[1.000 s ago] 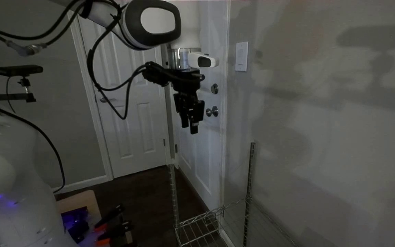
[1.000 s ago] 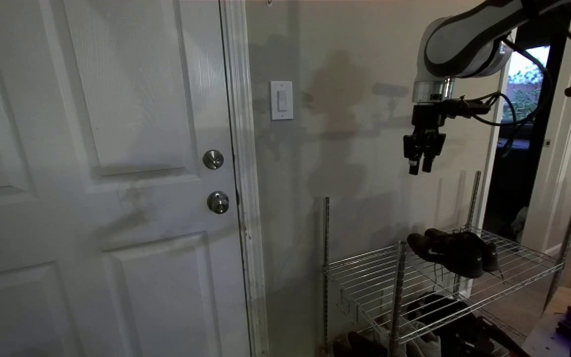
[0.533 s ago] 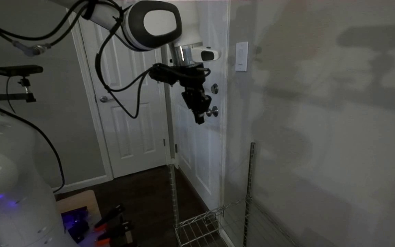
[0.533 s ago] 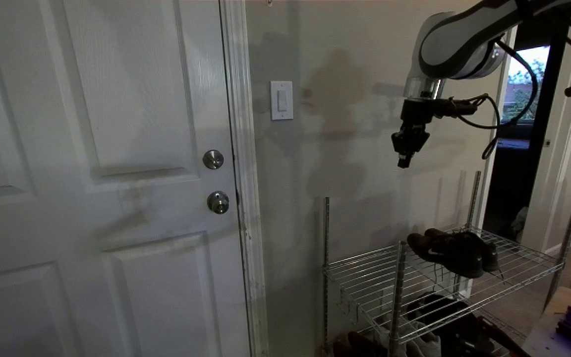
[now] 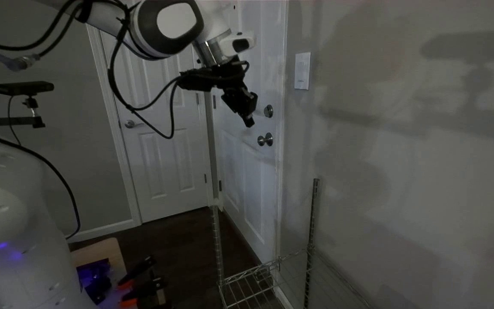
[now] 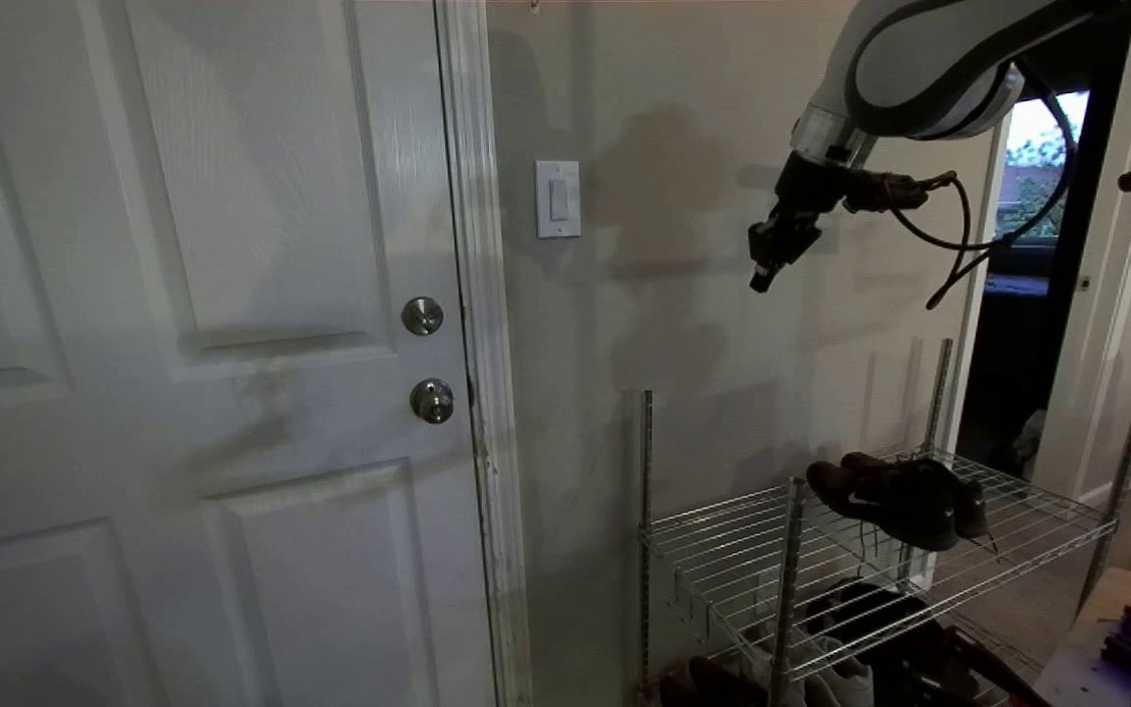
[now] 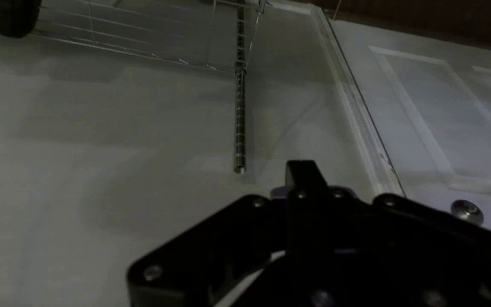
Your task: Turn on the light switch
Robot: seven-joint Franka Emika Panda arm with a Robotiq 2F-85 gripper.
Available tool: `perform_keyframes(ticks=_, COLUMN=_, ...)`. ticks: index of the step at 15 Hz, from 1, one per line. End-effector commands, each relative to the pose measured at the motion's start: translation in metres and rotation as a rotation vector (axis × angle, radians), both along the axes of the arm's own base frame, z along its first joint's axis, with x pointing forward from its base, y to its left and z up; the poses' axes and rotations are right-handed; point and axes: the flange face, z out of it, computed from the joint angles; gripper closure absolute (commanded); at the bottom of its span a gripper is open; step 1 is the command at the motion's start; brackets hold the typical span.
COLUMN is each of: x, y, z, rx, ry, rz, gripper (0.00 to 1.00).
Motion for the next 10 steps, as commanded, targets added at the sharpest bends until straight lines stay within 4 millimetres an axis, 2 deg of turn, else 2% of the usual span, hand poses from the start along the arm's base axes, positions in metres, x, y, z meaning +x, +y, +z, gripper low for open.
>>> perform_keyframes(ticks=1, x=-0.036, y=0.028, z=0.017, rx=0.013, ry=-0.133, rz=0.001, gripper=1.00)
perform_keyframes(ticks=2, x=-0.015, y=0.017, z=0.014, rx=-0.004, ry=-0.066, rz=0.013, gripper=1.00)
perform_keyframes(ticks=4, x=-0.021, y=0.022, z=0.019, rx=-0.007, ry=-0.082, rz=0.019, gripper=0.99)
perform_keyframes(ticks=10, x=-0.017, y=0.019, z=0.013, rx=-0.003, ry=-0.064, rz=0.012, gripper=0.99)
